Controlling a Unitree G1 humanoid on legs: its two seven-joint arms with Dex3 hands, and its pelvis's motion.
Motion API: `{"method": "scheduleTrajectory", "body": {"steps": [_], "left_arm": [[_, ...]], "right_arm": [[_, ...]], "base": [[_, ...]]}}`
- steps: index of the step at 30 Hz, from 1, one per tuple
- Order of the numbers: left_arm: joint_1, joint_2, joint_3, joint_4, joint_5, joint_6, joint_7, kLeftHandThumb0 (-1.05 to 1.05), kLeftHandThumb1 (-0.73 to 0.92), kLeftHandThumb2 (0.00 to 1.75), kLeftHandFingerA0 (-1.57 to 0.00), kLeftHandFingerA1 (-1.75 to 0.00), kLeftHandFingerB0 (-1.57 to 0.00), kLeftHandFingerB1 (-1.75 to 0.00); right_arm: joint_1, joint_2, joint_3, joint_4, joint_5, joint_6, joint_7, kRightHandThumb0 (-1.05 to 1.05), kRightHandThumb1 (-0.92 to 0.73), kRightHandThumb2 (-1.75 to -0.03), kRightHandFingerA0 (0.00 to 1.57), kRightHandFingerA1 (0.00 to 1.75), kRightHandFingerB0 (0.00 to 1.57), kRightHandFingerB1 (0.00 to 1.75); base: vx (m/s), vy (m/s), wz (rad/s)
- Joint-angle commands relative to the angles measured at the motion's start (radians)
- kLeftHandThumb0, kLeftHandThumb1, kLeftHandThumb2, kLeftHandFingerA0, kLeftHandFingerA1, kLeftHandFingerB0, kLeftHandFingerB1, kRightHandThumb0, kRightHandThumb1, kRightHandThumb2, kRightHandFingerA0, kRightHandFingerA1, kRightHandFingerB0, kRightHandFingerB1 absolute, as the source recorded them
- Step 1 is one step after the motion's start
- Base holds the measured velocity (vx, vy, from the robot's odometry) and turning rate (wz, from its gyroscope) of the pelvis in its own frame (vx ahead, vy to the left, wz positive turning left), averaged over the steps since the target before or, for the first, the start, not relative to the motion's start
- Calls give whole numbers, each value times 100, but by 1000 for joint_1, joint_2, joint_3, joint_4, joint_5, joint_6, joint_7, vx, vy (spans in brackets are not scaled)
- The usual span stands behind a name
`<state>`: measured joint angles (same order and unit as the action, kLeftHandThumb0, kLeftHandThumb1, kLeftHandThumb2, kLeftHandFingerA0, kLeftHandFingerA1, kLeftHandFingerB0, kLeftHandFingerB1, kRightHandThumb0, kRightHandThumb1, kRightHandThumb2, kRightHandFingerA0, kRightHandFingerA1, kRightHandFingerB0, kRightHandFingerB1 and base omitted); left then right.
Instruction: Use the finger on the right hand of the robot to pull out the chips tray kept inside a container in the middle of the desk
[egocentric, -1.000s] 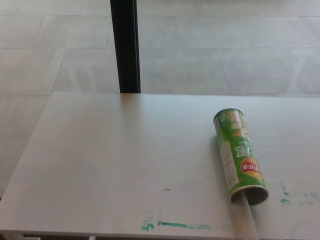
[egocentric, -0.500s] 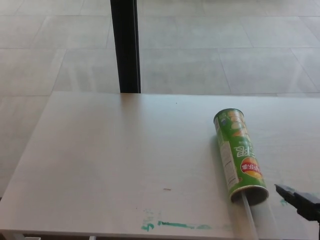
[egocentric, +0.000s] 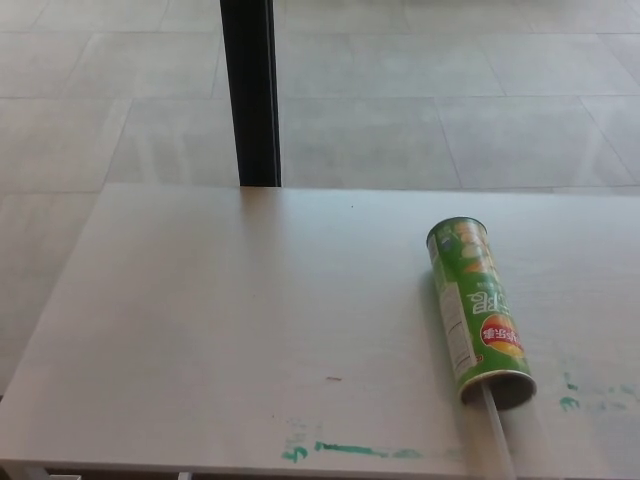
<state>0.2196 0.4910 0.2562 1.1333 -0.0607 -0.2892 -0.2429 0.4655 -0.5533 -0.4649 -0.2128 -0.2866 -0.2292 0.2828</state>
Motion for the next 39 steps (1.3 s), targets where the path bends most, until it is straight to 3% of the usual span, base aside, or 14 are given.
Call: {"method": "scheduleTrajectory", "body": {"steps": [1,2,4,6,7,8,10,12,18,24,25,27,28,39], "left_arm": [[3,18,-1,15,7,-31,7,-39,74,62,-49,-50,-46,-40],[3,17,1,11,3,-27,6,-39,74,62,-50,-51,-47,-41],[5,17,3,10,1,-25,5,-39,74,62,-50,-51,-47,-41],[10,15,3,6,0,-31,5,-40,74,62,-49,-50,-47,-40],[9,14,5,8,-2,-28,4,-40,73,62,-50,-50,-48,-40],[5,12,8,12,-6,-24,6,-41,73,62,-49,-49,-48,-40],[6,9,10,12,-9,-29,0,-41,72,61,-49,-49,-47,-40],[8,9,8,13,-6,-32,3,-40,73,62,-49,-48,-46,-40],[9,9,5,17,-4,-30,-1,-41,73,62,-48,-48,-47,-40],[-12,13,2,43,4,-29,11,-39,74,62,-52,-48,-49,-40],[-17,14,-1,51,8,-31,11,-39,74,62,-51,-50,-49,-41],[-21,17,0,48,4,-34,4,-40,73,62,-51,-49,-48,-40],[-17,16,1,41,1,-36,0,-40,73,62,-50,-49,-47,-40],[-8,13,13,28,-11,-26,-4,-40,73,62,-49,-50,-46,-40]], "right_arm": [[23,35,-172,245,132,-101,-107,-9,-47,-73,85,117,0,0],[23,44,-198,309,134,-103,-137,-8,-56,-57,79,118,0,20],[21,49,-212,345,134,-114,-148,-8,-56,-57,79,118,0,20],[11,68,-247,448,155,-112,-183,-8,-44,-79,84,111,0,19],[3,80,-257,472,162,-90,-197,-10,-54,-56,77,125,0,29],[-13,100,-268,498,171,-53,-218,-10,-54,-56,75,127,0,31],[-35,112,-277,531,184,-37,-223,-10,-47,-69,80,121,8,16],[-65,128,-276,619,193,-41,-239,-9,-55,-58,74,134,2,32],[-133,153,-280,785,259,23,-213,-7,-55,-61,72,131,6,23],[-158,151,-244,937,256,78,-208,-24,-60,-59,80,87,7,34],[-163,149,-241,967,268,72,-196,-21,-44,-89,79,85,1,49],[-173,142,-235,984,290,81,-173,-22,-45,-90,79,86,0,48],[-175,136,-223,992,283,80,-180,-30,-64,-59,79,85,12,36],[-156,159,-212,920,405,149,-125,-25,-64,-59,75,96,13,36]], "base": [[0,0,0],[0,0,0],[0,0,0],[0,0,0],[0,0,0],[0,0,0],[0,0,0],[0,0,0],[0,0,0],[0,0,0],[0,0,0],[0,0,0],[0,0,0],[0,0,0]]}}
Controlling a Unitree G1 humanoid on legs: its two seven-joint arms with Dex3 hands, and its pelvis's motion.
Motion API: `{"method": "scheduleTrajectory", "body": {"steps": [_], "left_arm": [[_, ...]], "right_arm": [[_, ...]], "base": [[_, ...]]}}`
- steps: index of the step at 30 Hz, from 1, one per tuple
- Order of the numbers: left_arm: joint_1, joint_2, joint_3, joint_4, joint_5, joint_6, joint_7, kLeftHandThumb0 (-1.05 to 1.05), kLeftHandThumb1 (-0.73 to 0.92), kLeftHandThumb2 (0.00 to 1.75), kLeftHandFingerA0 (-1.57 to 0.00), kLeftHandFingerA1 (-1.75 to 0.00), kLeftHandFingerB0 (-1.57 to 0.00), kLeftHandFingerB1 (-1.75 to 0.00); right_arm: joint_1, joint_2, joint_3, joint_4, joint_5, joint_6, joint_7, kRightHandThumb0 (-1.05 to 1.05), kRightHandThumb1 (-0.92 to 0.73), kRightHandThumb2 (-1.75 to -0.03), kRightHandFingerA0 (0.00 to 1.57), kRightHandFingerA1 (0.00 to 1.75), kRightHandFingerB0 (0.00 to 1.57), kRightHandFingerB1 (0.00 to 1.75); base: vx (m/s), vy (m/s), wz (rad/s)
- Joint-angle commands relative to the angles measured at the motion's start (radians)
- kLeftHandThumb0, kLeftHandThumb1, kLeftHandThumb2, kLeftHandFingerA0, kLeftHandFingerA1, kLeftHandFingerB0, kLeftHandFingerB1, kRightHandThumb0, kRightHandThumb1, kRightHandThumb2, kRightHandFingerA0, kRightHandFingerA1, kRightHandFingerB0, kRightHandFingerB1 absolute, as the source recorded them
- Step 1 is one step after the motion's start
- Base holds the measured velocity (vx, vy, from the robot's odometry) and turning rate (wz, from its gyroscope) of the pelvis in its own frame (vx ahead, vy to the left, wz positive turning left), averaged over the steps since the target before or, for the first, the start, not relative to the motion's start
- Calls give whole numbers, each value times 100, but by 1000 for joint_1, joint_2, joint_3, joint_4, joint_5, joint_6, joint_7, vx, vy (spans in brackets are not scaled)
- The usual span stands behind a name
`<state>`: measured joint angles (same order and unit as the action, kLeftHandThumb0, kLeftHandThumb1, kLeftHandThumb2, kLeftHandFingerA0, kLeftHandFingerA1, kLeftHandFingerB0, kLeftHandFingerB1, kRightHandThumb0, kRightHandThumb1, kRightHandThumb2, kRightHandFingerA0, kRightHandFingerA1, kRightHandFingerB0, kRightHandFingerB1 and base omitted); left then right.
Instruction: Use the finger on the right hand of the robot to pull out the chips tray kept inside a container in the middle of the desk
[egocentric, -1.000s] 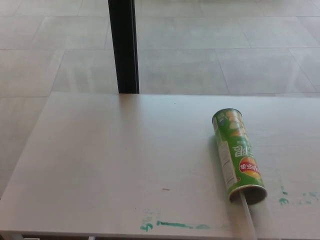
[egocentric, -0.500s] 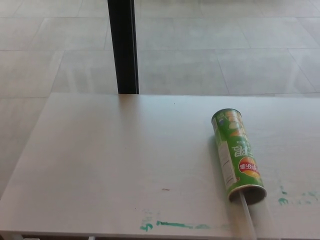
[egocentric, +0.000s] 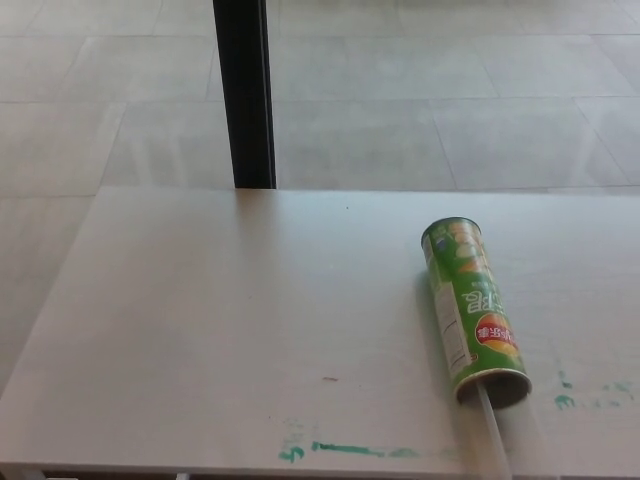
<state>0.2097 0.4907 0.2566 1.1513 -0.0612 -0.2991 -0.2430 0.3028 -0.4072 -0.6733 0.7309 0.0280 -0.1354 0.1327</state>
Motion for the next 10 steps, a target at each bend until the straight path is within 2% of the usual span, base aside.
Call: {"method": "scheduleTrajectory", "body": {"steps": [1,3,7,10], "left_arm": [[1,13,11,12,-8,-17,-1,-39,74,62,-49,-47,-46,-40],[-1,12,4,16,2,-25,4,-39,74,62,-49,-47,-46,-40],[-15,13,2,27,4,-20,8,-40,73,62,-51,-50,-47,-40],[-18,11,4,17,-1,-15,7,-40,74,62,-51,-50,-47,-40]], "right_arm": [[6,18,-10,-28,114,69,47,-23,-66,-59,69,108,11,36],[7,26,-13,-39,149,87,85,-23,-65,-60,75,116,12,35],[2,34,-14,-50,190,95,112,-21,-64,-59,72,120,12,36],[-7,34,-8,-41,184,87,93,-21,-65,-59,75,117,15,37]], "base": [[0,0,0],[0,0,0],[0,0,0],[0,0,0]]}}
